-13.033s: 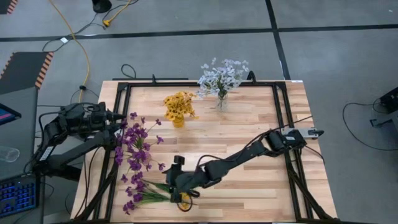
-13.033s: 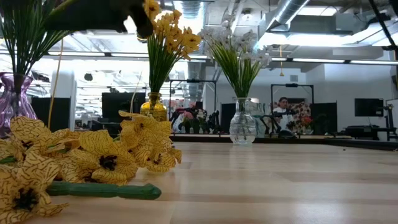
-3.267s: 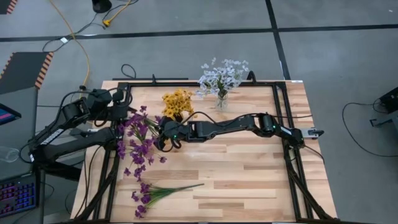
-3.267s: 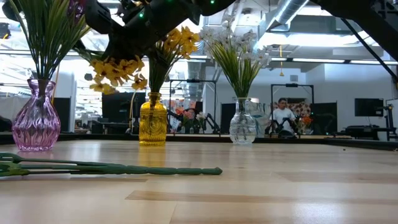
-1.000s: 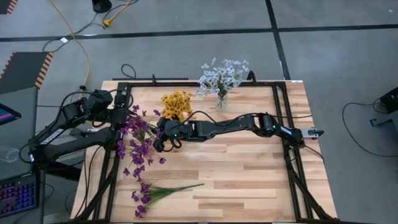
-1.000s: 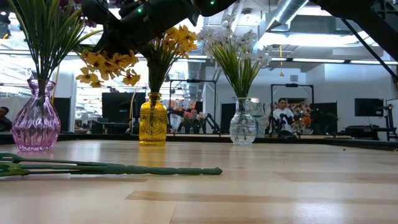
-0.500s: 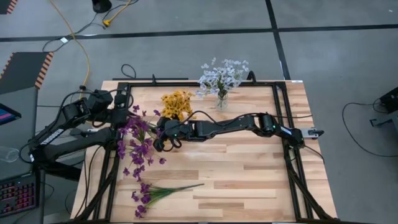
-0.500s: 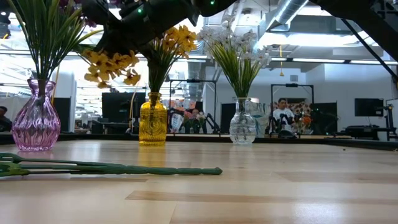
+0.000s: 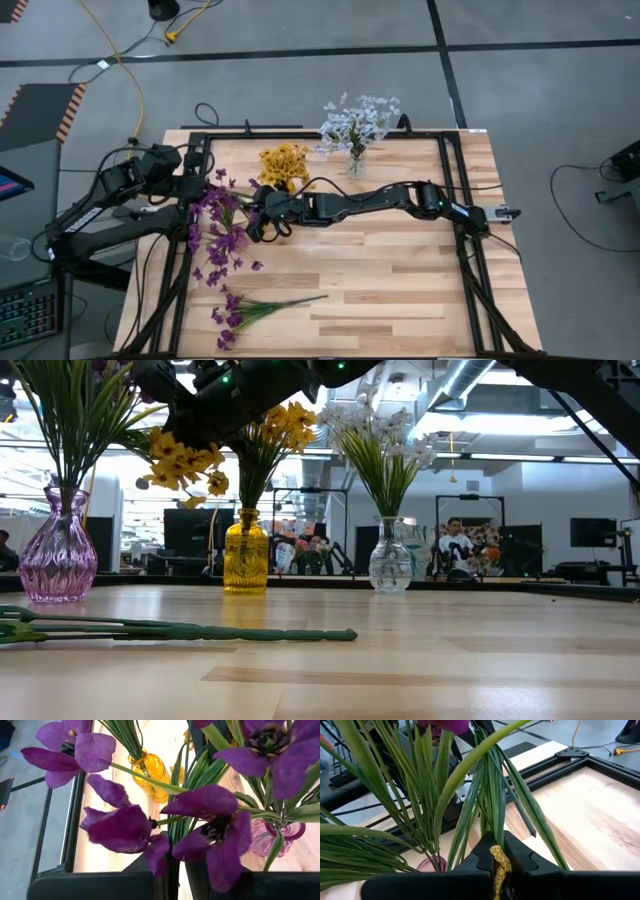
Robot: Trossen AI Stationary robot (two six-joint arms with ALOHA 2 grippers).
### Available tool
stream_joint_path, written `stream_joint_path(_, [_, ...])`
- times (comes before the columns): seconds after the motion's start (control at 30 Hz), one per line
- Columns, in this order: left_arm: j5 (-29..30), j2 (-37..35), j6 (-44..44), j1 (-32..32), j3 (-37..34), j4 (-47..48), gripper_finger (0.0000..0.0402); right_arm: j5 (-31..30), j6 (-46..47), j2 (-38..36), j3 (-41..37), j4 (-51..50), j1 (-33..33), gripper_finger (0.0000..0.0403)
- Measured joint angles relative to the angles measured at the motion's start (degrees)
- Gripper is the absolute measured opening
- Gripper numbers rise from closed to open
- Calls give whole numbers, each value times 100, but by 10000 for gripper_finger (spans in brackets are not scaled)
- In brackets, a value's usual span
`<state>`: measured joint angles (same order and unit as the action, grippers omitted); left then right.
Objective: Sort flowers into vase by color
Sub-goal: Put the yellow flowers into the yellow vase
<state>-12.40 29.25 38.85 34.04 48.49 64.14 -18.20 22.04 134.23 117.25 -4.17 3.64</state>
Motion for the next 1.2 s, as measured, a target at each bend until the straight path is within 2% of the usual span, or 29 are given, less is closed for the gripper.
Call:
stream_joint_path(0.13, [6,0,0,0,0,-2,35,7,0,0,0,1,0,64])
stream_joint_path(0.33, [25,1,-1,0,0,-12,33,31,0,-2,1,7,4,116])
stream_joint_path(0.53, [291,-4,-16,0,0,-15,32,31,0,-2,0,-16,4,151])
stream_joint_path(0.83, [1053,-6,-117,2,2,50,32,52,0,-2,2,-493,21,151])
stream_joint_path(1.2, [1947,-6,-346,2,2,57,32,55,-1,-2,2,-603,103,146])
